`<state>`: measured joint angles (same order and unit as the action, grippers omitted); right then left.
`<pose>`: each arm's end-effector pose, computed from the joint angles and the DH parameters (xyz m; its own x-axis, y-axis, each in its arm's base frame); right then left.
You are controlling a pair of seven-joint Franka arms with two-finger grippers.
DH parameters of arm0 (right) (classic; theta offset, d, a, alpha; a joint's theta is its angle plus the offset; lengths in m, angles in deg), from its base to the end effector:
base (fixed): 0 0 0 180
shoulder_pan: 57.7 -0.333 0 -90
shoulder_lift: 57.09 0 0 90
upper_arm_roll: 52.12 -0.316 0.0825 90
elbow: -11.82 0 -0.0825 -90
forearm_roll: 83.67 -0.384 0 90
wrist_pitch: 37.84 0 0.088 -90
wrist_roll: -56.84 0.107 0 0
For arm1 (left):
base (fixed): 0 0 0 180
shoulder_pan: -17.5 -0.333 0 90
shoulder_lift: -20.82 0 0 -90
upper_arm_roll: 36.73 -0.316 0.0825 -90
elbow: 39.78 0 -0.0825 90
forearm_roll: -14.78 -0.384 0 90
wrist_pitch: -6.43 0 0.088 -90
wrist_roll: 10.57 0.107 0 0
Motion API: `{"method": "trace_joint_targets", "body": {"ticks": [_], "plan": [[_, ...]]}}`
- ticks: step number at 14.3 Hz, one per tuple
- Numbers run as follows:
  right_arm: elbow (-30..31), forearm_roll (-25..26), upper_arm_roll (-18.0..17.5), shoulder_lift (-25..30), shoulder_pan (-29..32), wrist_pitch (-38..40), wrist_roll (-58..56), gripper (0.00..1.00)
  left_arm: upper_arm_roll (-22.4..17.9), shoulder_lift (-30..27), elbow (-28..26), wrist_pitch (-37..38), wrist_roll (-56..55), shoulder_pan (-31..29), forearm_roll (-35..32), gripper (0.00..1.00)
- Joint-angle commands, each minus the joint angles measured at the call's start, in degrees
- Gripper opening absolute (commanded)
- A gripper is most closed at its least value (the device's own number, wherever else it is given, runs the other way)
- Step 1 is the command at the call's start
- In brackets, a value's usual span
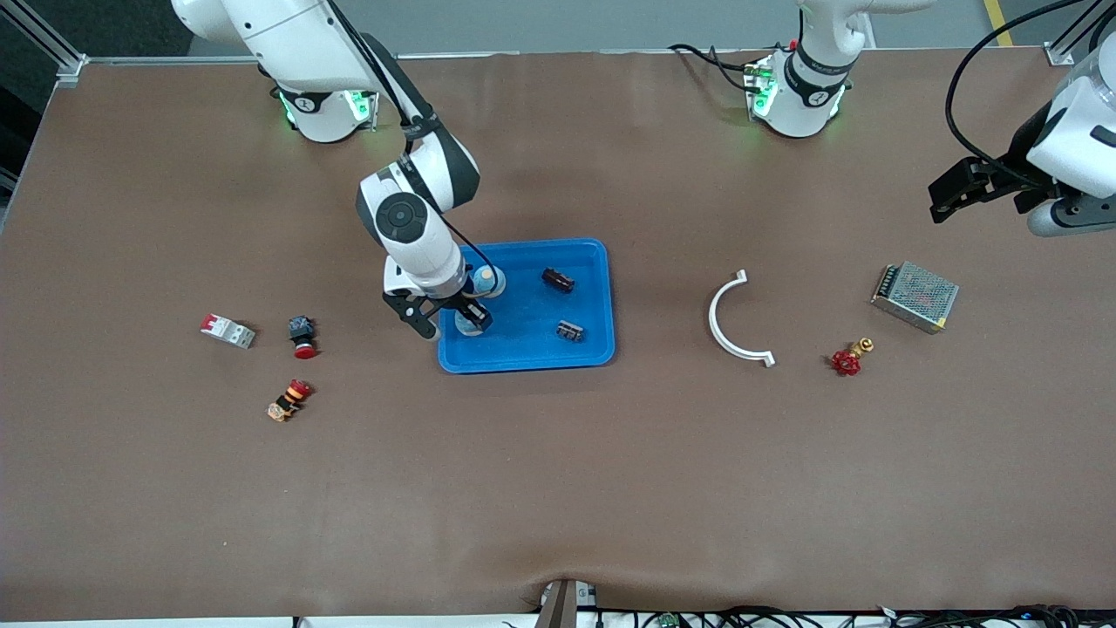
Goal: Place electrolytic capacitor and blue bell in tray
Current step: 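Lower the bell into the tray and open the right gripper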
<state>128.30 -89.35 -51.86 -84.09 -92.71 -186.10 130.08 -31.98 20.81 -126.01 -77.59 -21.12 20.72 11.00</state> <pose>0.5008 0.3453 0.2183 0.7301 -0.6827 -0.0311 -0.6821 -0.7252 -0.0940 0.5398 -0.0679 0.6466 0.9983 0.0515 -0.0255 0.0496 -0.9962 -0.0717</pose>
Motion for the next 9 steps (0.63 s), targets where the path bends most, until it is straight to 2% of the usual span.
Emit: {"method": "trace_joint_targets", "body": {"ticks": [1, 9], "plan": [[-3.5, -0.5, 0.7, -2.7, -1.7, 0.2, 2.2, 0.00, -0.3, -0.7, -0.8, -1.4, 4.1, 0.0, 1.3, 1.00], [-3.6, 0.2, 0.9, -5.2, -1.9, -1.5, 2.3, 0.00, -0.1, -0.3, -0.3, -2.5, 4.1, 0.5, 1.5, 1.00]]}}
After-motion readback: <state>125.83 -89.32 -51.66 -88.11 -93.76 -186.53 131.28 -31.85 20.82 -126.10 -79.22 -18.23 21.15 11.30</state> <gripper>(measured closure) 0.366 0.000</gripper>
